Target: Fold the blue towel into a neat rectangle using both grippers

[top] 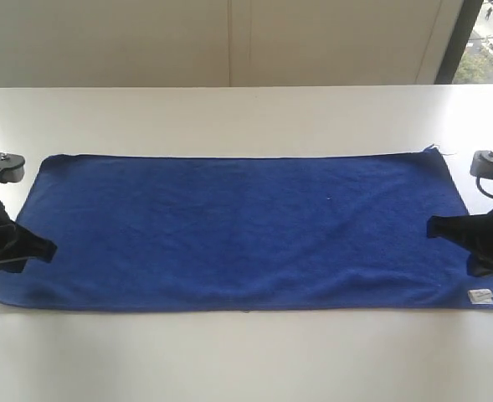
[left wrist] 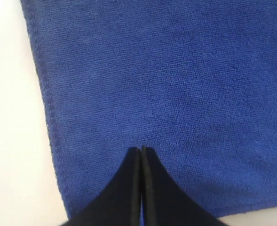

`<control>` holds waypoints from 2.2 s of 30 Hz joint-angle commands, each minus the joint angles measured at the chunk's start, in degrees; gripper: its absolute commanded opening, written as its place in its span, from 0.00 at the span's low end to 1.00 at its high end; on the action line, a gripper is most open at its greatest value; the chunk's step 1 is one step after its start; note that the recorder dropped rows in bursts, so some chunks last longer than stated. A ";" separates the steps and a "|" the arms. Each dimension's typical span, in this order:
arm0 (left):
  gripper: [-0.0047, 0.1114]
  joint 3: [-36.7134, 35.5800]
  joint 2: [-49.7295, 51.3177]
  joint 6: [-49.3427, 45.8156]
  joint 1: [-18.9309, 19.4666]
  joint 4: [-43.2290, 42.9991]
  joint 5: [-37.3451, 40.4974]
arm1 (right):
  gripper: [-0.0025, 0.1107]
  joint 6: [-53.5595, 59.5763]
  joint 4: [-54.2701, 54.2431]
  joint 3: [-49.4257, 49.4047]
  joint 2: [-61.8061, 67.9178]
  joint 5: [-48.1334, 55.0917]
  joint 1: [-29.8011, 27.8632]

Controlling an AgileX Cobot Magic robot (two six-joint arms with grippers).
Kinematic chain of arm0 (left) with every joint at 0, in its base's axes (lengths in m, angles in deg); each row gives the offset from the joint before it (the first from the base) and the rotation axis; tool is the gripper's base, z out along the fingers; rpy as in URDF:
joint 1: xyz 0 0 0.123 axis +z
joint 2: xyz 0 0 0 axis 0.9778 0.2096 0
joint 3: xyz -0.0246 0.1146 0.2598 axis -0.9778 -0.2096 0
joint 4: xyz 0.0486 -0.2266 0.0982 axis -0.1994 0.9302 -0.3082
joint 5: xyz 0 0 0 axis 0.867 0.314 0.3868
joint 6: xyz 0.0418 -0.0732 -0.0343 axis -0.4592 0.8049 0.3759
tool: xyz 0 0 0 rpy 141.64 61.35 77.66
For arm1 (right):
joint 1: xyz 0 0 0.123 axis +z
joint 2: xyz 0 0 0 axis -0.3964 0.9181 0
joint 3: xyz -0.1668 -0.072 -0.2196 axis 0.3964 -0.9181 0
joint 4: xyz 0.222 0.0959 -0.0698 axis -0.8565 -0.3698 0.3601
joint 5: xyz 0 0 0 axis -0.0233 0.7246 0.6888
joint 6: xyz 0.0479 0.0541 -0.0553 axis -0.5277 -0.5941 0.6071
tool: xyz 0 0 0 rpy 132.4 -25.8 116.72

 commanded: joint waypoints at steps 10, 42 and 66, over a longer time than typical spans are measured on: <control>0.04 -1.96 2.14 -0.10 -0.11 0.18 -1.62 | 0.02 -1.06 3.41 -0.91 5.33 -1.11 -0.24; 0.04 -1.61 -9.36 0.49 -0.11 2.53 -3.76 | 0.02 -7.95 8.10 3.29 -6.34 1.09 -0.24; 0.04 -1.96 -51.61 5.15 -0.01 2.44 19.78 | 0.02 0.05 8.08 -0.70 -28.71 -6.95 -0.24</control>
